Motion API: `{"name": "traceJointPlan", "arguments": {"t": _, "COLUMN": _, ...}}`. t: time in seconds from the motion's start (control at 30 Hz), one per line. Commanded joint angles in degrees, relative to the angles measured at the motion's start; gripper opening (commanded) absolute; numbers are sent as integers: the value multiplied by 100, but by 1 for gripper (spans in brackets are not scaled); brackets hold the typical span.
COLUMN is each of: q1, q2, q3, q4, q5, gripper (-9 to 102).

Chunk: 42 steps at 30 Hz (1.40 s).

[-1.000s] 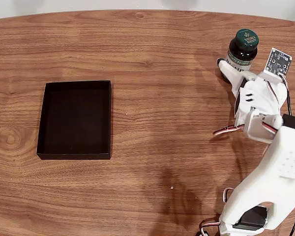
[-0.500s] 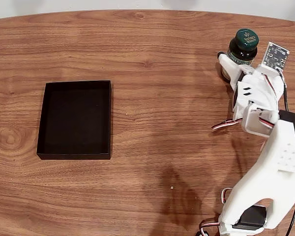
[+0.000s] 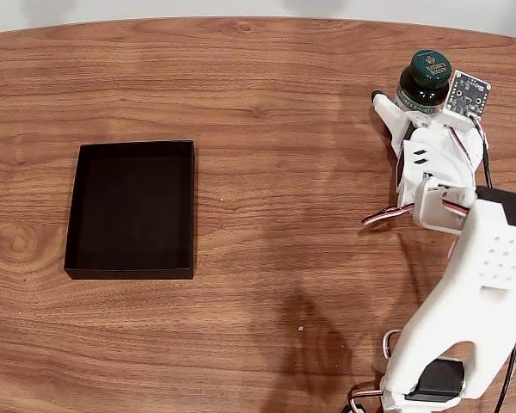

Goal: Pick up the pill bottle and place it in the black box.

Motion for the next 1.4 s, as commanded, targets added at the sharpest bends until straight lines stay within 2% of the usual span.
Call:
{"name": "traceJointPlan", "arguments": {"t": 0.0, "q1": -141, "q2": 44, "q3": -466, "q4": -132, "q5": -62, "gripper": 36}}
{"name": "traceJointPlan", "arguments": {"t": 0.27, "q1": -167, "q2": -132, "q3": -703, "q4": -149, "q5": -88, "gripper": 34}}
{"name": "traceJointPlan", "arguments": {"t": 0.73, "q1": -343, "q2": 422, "q3": -413, "q4": -149, "q5": -202, "gripper": 19}}
{"name": "traceJointPlan", "arguments": {"t": 1.03, "q1": -650, "q2": 1450, "q3": 536, "q4": -264, "q5": -246, "gripper": 17}}
{"name": "traceJointPlan", "arguments": {"t": 1.37, "q1": -1345, "q2": 3305, "q3": 1863, "q4": -281, "q5": -369, "gripper": 16}}
